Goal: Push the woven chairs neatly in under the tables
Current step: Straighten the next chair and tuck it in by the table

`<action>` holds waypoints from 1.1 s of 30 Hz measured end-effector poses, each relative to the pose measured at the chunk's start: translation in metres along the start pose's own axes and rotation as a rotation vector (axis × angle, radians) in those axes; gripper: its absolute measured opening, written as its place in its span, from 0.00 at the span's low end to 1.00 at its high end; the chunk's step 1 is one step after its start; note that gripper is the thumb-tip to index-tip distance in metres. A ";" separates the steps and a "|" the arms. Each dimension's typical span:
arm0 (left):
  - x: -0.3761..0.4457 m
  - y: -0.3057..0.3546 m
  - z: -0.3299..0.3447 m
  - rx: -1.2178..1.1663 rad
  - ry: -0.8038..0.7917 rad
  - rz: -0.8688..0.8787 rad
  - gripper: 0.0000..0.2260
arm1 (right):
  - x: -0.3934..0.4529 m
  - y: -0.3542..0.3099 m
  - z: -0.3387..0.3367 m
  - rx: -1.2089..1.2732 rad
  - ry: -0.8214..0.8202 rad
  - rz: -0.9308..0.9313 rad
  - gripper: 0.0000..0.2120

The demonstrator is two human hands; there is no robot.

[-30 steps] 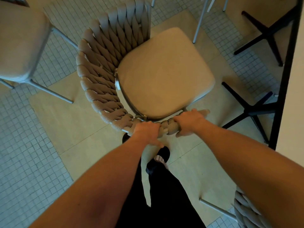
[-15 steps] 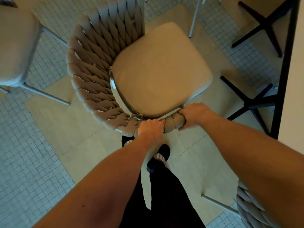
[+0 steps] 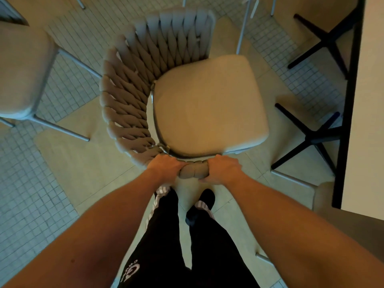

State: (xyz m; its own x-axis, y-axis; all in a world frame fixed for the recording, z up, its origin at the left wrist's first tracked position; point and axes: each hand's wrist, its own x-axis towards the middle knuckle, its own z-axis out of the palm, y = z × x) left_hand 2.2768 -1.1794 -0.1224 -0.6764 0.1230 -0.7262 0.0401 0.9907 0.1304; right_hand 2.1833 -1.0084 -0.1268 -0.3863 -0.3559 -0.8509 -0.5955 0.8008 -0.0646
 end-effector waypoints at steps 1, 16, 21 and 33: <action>-0.002 -0.008 0.000 0.023 -0.019 0.000 0.26 | 0.001 -0.008 0.003 0.035 -0.006 0.012 0.35; -0.025 -0.064 -0.041 0.373 -0.079 0.012 0.23 | 0.022 -0.082 0.006 0.262 -0.032 0.031 0.42; -0.018 -0.072 -0.027 0.351 -0.066 -0.016 0.23 | 0.019 -0.082 0.005 0.269 -0.042 0.021 0.42; -0.026 -0.075 -0.002 0.173 0.033 -0.162 0.35 | -0.010 -0.074 -0.021 0.192 0.035 -0.067 0.44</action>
State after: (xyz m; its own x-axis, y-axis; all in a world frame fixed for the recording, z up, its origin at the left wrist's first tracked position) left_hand 2.2895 -1.2570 -0.1118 -0.7076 -0.0376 -0.7056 0.0524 0.9930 -0.1055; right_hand 2.2165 -1.0736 -0.1028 -0.3767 -0.4252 -0.8230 -0.4766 0.8508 -0.2214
